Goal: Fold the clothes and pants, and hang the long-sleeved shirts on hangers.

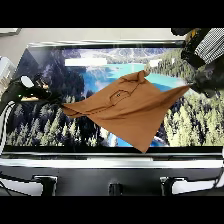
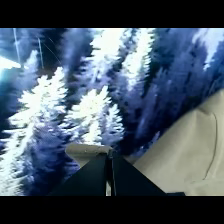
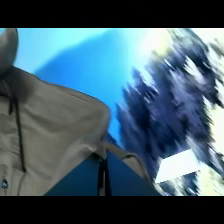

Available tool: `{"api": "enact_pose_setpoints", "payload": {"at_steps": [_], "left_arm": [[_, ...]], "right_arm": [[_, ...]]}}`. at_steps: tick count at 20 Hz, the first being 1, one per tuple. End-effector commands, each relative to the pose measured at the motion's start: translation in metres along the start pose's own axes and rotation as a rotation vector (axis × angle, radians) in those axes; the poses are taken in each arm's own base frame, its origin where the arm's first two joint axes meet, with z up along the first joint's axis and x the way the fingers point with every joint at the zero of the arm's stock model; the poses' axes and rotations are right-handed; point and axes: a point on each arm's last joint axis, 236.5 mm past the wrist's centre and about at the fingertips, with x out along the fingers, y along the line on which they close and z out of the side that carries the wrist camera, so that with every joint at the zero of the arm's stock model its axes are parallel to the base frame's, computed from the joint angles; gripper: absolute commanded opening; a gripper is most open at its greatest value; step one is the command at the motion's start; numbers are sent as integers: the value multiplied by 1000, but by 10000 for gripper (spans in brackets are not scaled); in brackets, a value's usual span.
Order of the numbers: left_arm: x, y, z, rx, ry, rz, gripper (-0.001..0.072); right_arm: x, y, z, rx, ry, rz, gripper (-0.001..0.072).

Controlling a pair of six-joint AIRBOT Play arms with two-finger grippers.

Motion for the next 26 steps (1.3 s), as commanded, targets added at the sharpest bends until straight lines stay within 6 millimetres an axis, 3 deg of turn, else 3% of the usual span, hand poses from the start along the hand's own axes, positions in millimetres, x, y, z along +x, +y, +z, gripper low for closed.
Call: {"api": "enact_pose_setpoints", "payload": {"at_steps": [1,2,3,5,6,9,12,14,17,20,23,26], "left_arm": [[11,-15,-10,7,33,-27,14],[13,-18,-12,12,38,-27,14],[13,-18,-12,13,38,-28,13],[12,-18,-12,9,41,-31,14],[11,-17,-14,7,49,-30,14],[11,-16,-19,8,69,-25,14],[11,-16,-19,7,70,-27,14],[11,-16,-21,7,79,-25,14],[11,-15,-23,8,87,-23,14],[11,-16,-23,8,89,-23,14],[11,-15,-25,8,96,-21,14],[11,-15,-25,8,98,-21,13]], "right_arm": [[45,28,0,54,38,6,35],[52,28,-9,58,70,-2,42],[52,26,-16,65,98,-9,137],[33,16,-22,47,143,-26,377],[18,8,-26,-7,176,-38,378],[-40,-48,-57,-90,333,-219,379],[-68,-61,-92,-86,361,-221,380],[-68,-63,-136,-50,369,-176,381],[-55,-48,-226,34,444,-2,382],[-45,-61,-312,24,539,-9,383],[-36,-78,-366,28,592,-34,384],[-29,-76,-392,62,628,-6,384]]}}
